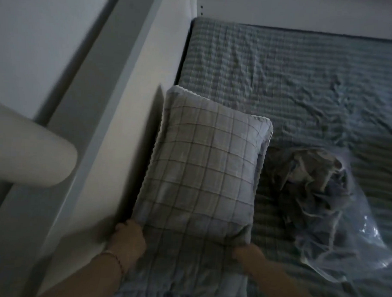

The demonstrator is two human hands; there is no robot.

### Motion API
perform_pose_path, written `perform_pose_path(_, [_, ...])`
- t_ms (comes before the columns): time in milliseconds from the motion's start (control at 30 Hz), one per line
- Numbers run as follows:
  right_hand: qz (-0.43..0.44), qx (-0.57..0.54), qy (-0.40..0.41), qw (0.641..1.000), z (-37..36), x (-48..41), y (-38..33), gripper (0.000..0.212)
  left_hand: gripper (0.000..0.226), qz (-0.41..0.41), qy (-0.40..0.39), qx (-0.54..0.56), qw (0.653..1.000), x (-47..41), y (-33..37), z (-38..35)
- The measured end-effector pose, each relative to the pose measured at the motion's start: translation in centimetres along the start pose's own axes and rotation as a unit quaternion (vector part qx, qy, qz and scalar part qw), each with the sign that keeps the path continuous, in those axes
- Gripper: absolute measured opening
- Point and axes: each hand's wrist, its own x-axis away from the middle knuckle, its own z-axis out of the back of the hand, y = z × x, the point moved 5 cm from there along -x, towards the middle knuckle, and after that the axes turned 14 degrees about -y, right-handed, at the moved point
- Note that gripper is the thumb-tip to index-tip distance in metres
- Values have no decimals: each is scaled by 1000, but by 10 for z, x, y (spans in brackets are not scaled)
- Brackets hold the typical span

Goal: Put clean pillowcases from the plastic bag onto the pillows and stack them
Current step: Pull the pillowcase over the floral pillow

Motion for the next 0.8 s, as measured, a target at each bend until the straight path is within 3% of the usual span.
perform_pose_path(100, [32,-17,24,999,23,-16,-19,51,65,-57,80,125,987,-15,38,35])
perform_pose_path(167, [103,-62,68,990,59,-33,-48,66,80,-123,158,205,958,-26,77,79])
perform_pose_path(233, [152,-122,135,971,99,-46,-79,84,94,-155,182,278,930,-44,108,118])
perform_pose_path(300, [162,-191,146,957,129,-55,-106,101,105,-167,146,354,909,-69,130,140])
perform_pose_path(433, [162,-355,35,920,144,-86,-144,131,105,-167,82,443,877,-115,158,145])
perform_pose_path(500, [168,-370,27,913,135,-82,-151,116,76,-183,127,477,850,-117,162,143])
perform_pose_path(567, [205,-330,89,917,131,-67,-165,75,45,-202,229,532,790,-97,154,148])
perform_pose_path(633, [294,-293,128,901,125,-33,-176,42,39,-225,361,546,722,-68,135,160])
perform_pose_path(700, [378,-263,137,877,117,-3,-190,32,46,-234,455,519,684,-54,120,172])
perform_pose_path(733, [398,-254,153,868,117,2,-193,31,52,-242,454,503,694,-60,121,176])
perform_pose_path(767, [384,-246,180,871,118,-6,-195,31,59,-250,425,481,725,-75,126,181])
perform_pose_path(800, [341,-239,212,884,119,-22,-195,32,67,-247,366,443,780,-92,136,182])
